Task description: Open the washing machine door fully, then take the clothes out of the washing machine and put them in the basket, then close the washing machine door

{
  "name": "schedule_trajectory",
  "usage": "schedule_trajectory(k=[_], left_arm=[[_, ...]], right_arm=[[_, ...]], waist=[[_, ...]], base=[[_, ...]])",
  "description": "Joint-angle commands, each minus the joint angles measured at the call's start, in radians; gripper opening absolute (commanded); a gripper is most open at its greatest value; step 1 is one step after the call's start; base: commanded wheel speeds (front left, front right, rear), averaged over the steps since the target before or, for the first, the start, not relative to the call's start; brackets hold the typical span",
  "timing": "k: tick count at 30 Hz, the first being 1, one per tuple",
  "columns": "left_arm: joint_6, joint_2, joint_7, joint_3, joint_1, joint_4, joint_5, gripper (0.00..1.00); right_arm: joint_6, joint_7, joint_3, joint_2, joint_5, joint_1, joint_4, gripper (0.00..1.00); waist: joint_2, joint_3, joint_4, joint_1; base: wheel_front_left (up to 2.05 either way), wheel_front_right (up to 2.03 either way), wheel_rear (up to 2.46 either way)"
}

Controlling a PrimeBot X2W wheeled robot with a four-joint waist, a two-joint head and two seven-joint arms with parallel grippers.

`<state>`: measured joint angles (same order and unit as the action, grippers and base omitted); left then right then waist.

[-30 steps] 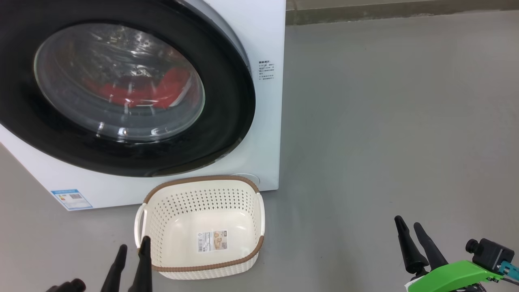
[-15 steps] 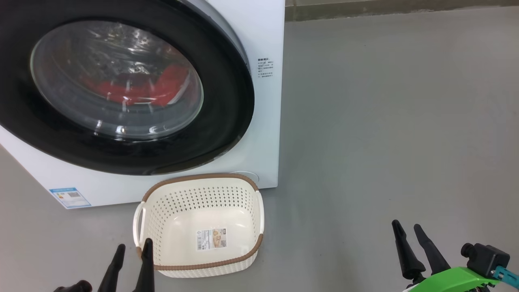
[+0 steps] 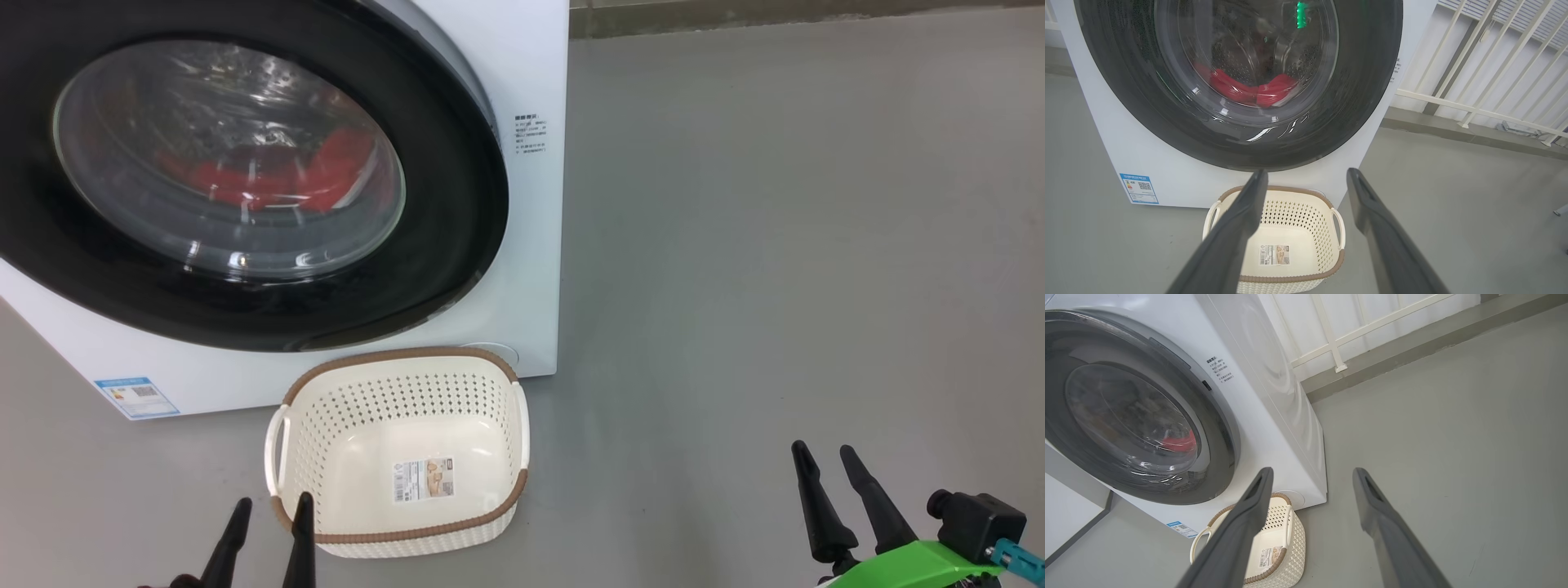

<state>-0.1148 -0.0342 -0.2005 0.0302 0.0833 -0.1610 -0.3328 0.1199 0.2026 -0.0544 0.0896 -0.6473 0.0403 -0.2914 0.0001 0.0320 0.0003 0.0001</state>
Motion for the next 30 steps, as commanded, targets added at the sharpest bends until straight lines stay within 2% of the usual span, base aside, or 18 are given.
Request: schedule_trajectory(k=[1,16,30], left_arm=[[-0.005,-0.014,-0.018,0.028,-0.013,0.021,0.035,1.0],[-0.007,-0.016,-0.061,0.052,0.002,0.013,0.169,1.0],[-0.014,-0.016,-0.061,0.068,-0.004,-0.016,0.11,1.0]], right_arm=[[0.009,0.016,-0.019,0.018,0.032,0.001,0.025,1.0],[0.011,0.059,-0.014,0.035,0.152,0.026,-0.005,1.0],[0.011,0.059,0.025,0.031,0.144,0.027,-0.011,1.0]], waist=[[-0.0001,0.0,0.0,-0.0001],[-0.0001,0.003,0.001,-0.0001],[-0.0001,0.008,-0.001,-0.0001]], base=[[0.0,0.0,0.0],[0.0,0.0,0.0],[0.0,0.0,0.0]])
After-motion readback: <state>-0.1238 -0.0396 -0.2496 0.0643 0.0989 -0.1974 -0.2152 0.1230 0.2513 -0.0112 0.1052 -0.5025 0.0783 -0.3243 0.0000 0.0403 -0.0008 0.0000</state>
